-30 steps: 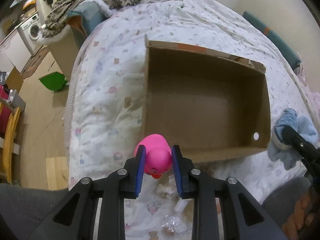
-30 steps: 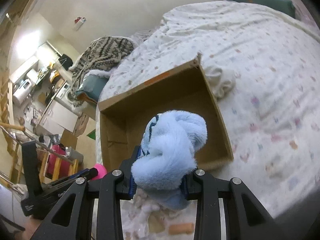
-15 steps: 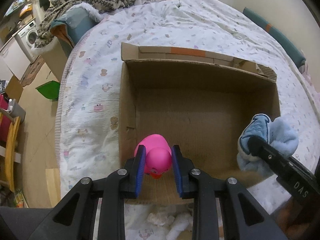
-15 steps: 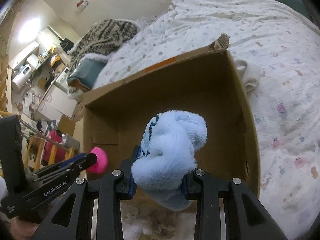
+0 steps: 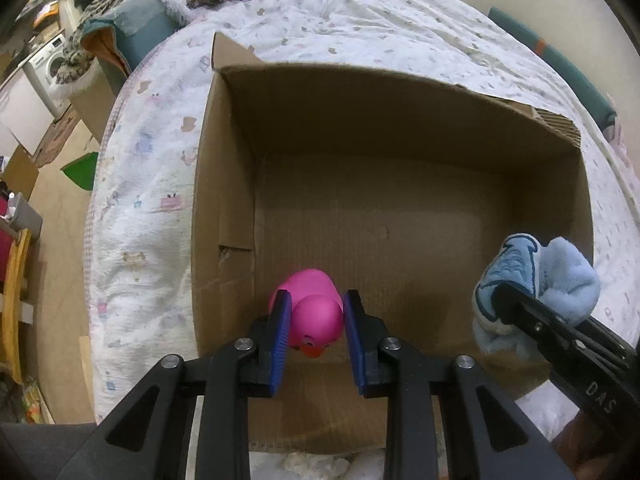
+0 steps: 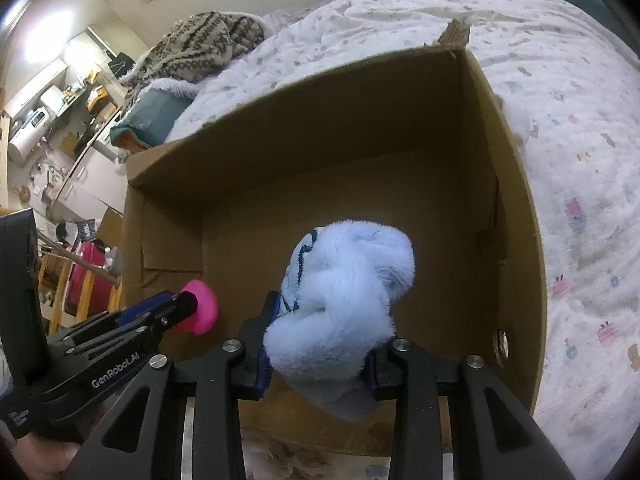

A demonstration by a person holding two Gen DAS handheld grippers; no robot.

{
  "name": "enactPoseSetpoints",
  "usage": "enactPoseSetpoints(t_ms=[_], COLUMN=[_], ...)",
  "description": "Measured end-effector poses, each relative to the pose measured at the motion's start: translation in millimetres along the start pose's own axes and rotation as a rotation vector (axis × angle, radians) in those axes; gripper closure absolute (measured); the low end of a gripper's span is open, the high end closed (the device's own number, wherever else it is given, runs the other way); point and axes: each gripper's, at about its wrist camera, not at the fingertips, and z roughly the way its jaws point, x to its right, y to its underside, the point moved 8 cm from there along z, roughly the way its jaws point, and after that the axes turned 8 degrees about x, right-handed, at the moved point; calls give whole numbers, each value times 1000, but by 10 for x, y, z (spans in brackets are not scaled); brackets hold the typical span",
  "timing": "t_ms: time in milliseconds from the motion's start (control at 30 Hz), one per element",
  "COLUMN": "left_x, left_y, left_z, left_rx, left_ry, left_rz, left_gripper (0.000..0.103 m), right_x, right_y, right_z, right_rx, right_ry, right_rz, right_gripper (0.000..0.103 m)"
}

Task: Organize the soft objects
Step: 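Carry the duck and blue sock bundle into the box and release both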

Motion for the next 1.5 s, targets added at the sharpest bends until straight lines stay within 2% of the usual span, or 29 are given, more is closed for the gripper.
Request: enactPoseSetpoints(t_ms=[267, 667, 1033, 1100, 1167, 1267, 1400, 1500], left_x=[90, 116, 178, 201, 207, 201, 206, 184], left_y=[-5, -14, 16, 10, -4, -26, -39, -41], left_z=[43, 41, -27, -54, -99, -160, -228, -269], left_rx=[15, 15, 12, 18, 32, 47, 52, 60], left_ry=[2, 21, 37, 35, 35, 25, 23, 19], left_rz=[29, 47, 75, 90, 88, 76, 73, 68], left_gripper=[79, 79, 78, 71, 53, 40, 39, 39], right_x=[17, -34, 32, 44, 55, 76, 111, 122], right_y=[49, -1, -75, -88, -105, -148, -209, -224], right_z=[55, 29, -54, -89, -122, -181, -289, -350], right_rx=[-20, 3, 39, 49, 57, 80, 121, 131], right_ry=[20, 45, 22, 11, 10, 10, 33, 32], right_rz=[-22, -71, -28, -18, -11, 3, 11, 22], right_gripper=[64, 60, 58, 54, 45, 34, 13, 8])
